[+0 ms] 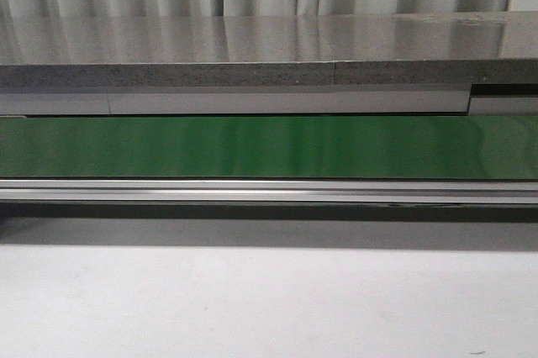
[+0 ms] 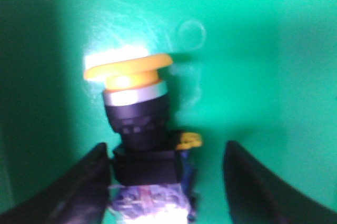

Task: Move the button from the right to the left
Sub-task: 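Grasp the yellow-capped button with the right gripper, then lift the button and lower it onto the conveyor belt with the right gripper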

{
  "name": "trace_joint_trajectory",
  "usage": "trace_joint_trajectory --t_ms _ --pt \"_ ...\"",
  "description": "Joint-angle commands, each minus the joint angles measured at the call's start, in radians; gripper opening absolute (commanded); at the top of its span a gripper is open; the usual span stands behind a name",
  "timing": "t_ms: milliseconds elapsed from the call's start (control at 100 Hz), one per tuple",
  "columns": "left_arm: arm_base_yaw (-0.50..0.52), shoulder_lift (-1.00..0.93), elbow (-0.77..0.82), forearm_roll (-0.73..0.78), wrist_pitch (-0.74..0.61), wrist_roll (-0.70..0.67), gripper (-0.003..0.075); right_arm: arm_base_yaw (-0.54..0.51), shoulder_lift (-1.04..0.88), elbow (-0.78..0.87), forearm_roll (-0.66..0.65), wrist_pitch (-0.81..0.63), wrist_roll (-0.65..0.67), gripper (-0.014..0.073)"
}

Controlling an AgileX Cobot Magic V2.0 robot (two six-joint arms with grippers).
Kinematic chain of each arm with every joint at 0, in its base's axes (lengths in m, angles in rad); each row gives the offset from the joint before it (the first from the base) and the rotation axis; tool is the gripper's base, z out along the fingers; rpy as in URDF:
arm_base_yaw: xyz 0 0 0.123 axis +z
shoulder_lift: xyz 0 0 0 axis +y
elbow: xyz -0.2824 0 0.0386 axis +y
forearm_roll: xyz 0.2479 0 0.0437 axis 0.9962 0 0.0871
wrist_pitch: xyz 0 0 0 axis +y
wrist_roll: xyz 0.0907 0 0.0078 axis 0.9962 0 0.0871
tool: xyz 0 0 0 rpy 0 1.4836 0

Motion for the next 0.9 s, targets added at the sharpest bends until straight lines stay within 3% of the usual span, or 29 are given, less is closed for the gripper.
trace_joint_trajectory --t_ms 0,90,210,510,720,890 --pt "-0.006 -0.032 0.044 -0.002 -0.08 0.0 -0.002 -0.008 -0.049 -0.036 0.015 -0.006 -0.008 0.0255" --pt "-0.006 -0.032 0.044 -0.002 -0.08 0.0 -0.002 -0.008 -0.05 -0.047 0.019 0.003 -0.003 0.0085" --pt "-0.006 -0.032 0.044 -0.002 -0.08 0.0 -0.002 -0.008 -0.06 -0.073 0.022 0.026 0.028 -0.0022" --pt "-0.006 -0.032 0.044 -0.002 -0.08 0.0 -0.002 0.031 -0.242 -0.09 -0.023 0.09 0.214 -0.0025" --pt "-0.006 -0.032 0.044 -0.002 -0.08 0.0 -0.002 0.135 -0.347 -0.09 -0.151 0.167 0.408 -0.0025" --pt "-0.006 -0.032 0.044 -0.002 -0.08 0.0 -0.002 0.231 -0.375 -0.09 -0.166 0.21 0.447 -0.0025"
